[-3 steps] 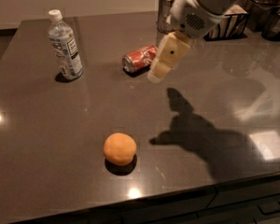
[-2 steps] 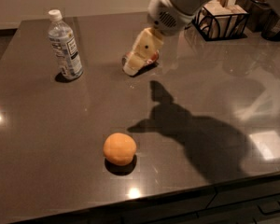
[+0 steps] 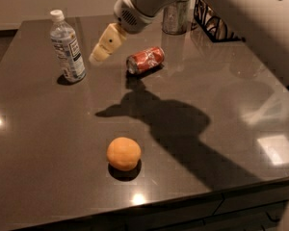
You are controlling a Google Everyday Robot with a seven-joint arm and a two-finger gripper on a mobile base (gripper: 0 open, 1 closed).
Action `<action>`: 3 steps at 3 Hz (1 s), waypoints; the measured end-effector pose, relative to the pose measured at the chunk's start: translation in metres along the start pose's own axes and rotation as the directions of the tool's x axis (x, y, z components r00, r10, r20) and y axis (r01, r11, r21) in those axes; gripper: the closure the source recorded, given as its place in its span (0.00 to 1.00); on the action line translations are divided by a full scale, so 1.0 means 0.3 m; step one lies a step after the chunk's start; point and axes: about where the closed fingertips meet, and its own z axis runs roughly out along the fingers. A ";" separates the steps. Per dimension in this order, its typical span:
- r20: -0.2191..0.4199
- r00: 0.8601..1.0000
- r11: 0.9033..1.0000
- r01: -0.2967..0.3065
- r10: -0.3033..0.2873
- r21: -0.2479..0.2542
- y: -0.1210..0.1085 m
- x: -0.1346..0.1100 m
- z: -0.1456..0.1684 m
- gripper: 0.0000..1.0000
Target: Move blue plastic bottle near orange
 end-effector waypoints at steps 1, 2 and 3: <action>0.043 0.999 1.000 -0.019 0.020 -0.010 -0.012 -0.089 0.111 0.00; 0.064 0.998 0.999 -0.024 0.026 -0.031 -0.002 -0.163 0.209 0.00; 0.068 0.997 0.999 -0.022 0.026 -0.047 0.006 -0.222 0.286 0.00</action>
Offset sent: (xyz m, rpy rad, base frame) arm 0.0476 0.1114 -0.0212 0.1073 0.0203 0.0220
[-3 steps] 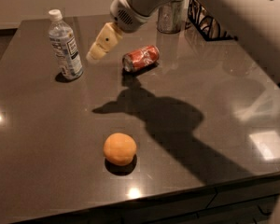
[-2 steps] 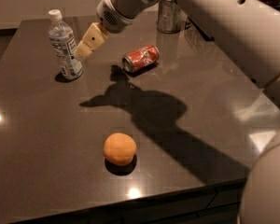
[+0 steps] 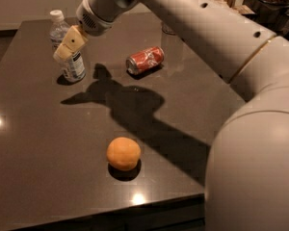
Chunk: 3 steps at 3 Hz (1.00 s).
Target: Move blue plastic bottle near orange
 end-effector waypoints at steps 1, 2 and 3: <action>0.005 1.000 1.000 0.005 -0.005 -0.019 0.013 -0.065 0.075 0.01; 0.010 1.000 0.999 0.007 -0.007 -0.034 0.026 -0.100 0.106 0.21; 0.012 1.000 0.999 0.010 -0.009 -0.049 0.028 -0.112 0.114 0.44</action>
Offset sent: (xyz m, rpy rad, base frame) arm 0.0124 0.0567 0.0031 0.0267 0.0175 0.0388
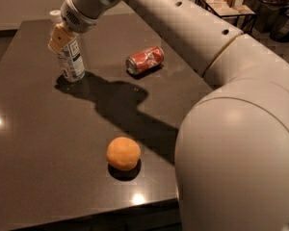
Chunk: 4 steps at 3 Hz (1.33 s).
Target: Move blue plastic bottle near orange
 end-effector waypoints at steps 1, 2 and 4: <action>0.016 1.000 1.000 0.017 -0.017 -0.023 0.011 -0.008 -0.036 0.68; 0.046 0.998 0.998 0.044 -0.042 -0.052 0.052 0.018 -0.143 0.92; 0.099 0.989 0.987 0.116 -0.105 -0.108 0.216 0.190 -0.428 1.00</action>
Offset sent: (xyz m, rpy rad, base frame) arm -0.0565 -0.0797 0.0518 0.0813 -0.0214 0.1050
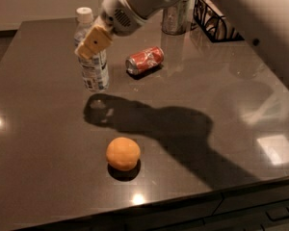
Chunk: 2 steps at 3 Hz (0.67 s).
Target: Move blue plastic bottle near orange
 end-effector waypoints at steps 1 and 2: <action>0.009 0.999 0.999 0.033 -0.033 -0.036 0.110 0.078 -0.089 1.00; 0.013 0.998 0.995 0.070 -0.069 -0.066 0.200 0.144 -0.151 1.00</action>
Offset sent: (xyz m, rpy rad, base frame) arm -0.1035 -0.0822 -0.0159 0.0017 -0.0189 0.1440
